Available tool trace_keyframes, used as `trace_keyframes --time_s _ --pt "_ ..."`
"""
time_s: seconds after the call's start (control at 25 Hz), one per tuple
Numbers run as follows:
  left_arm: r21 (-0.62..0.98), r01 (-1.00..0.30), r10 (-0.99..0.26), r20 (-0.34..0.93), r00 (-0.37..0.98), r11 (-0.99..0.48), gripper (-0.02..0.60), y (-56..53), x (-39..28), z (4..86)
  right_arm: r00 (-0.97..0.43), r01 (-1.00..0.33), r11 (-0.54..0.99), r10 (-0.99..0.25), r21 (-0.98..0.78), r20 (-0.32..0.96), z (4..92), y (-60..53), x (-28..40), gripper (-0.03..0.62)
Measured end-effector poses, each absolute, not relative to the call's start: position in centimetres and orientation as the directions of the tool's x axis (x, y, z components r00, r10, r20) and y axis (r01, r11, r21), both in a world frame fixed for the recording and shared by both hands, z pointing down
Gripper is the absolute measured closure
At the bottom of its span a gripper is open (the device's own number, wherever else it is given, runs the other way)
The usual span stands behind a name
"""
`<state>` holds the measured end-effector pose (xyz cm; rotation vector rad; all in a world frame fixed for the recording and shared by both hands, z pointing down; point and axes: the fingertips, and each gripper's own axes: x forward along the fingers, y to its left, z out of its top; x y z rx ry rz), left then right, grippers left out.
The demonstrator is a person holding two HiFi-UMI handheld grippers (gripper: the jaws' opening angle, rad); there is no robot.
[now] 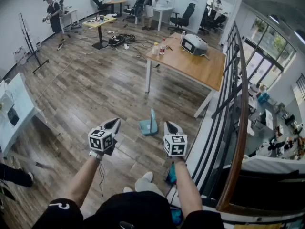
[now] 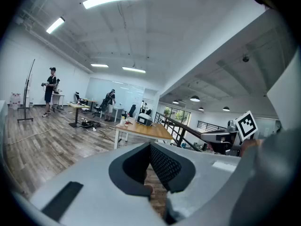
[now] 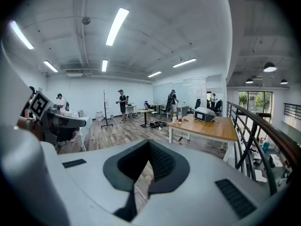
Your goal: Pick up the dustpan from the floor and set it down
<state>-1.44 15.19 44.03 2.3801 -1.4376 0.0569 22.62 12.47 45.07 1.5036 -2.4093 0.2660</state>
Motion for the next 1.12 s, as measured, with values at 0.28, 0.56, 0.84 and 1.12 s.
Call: trace_keyframes --time_s 0.28,0.56,0.84,1.12 --pt "0.280 -0.864 -0.847 0.221 0.483 -0.419 0.584 12.5 -1.5 44.4 -0.412 -0.900 0.436 -0.846 -0.006 0.338 45.5 9.8 22.9 0.599" --pt "0.265 -0.868 -0.847 0.228 0.480 -0.420 0.584 7.8 -1.1 44.5 -0.426 -0.898 0.439 -0.841 -0.042 0.333 46.1 5.2 23.8 0.599" --pt "0.242 -0.876 -0.849 0.241 0.470 -0.417 0.584 3.2 0.5 44.8 -0.443 -0.891 0.449 -0.831 -0.065 0.336 46.5 0.4 25.2 0.599" --pt "0.255 -0.887 -0.856 0.261 0.446 -0.384 0.584 1.0 2.6 45.7 -0.472 -0.874 0.481 -0.811 -0.066 0.345 47.6 -2.4 26.8 0.599"
